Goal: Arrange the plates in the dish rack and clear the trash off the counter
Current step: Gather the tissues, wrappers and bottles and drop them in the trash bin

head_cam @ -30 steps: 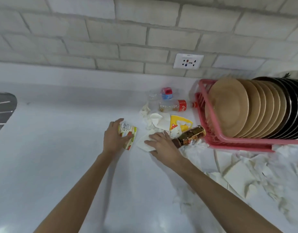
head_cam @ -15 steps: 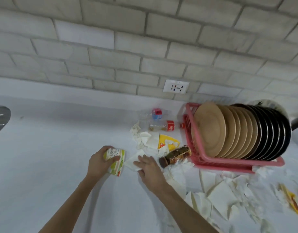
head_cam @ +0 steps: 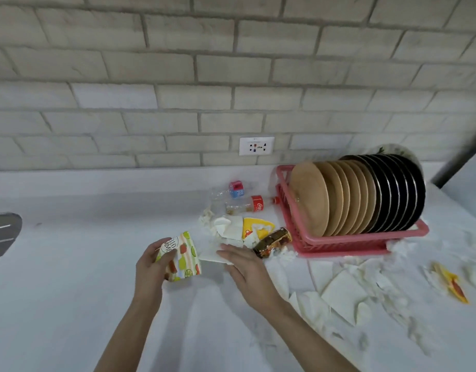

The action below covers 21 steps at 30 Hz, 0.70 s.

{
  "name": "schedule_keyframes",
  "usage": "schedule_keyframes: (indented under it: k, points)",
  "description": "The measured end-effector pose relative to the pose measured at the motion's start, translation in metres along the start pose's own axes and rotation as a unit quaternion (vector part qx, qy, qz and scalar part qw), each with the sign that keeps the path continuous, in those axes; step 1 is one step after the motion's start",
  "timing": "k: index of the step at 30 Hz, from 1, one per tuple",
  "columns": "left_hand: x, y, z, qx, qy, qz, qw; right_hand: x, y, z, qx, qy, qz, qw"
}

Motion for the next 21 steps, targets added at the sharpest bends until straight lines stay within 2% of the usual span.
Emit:
schedule_keyframes:
  k: [3,9,16,21]
  points:
    - [-0.024,0.038,0.013,0.022,0.030,-0.033,0.999,0.045,0.044,-0.023,-0.052,-0.118,0.083,0.988]
    - [-0.124,0.154,0.002,0.040,-0.026,-0.151,0.987,0.130,0.174,-0.028,-0.126,-0.181,0.190,0.957]
    - [-0.248,0.292,-0.026,-0.002,-0.118,-0.287,0.951,0.219,0.347,-0.013,-0.180,-0.173,0.345,0.905]
    - [-0.321,0.369,-0.045,-0.006,-0.153,-0.369,0.917,0.269,0.447,-0.005,-0.207,-0.157,0.420,0.870]
Point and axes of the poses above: each hand's wrist, its own y-axis away from the middle knuckle, its own x-axis out of the back of the hand, z = x × y, the point moved 9 cm from there along -y, towards the middle knuckle, and after that the axes turned 11 degrees about -y, right-handed, at the moved point
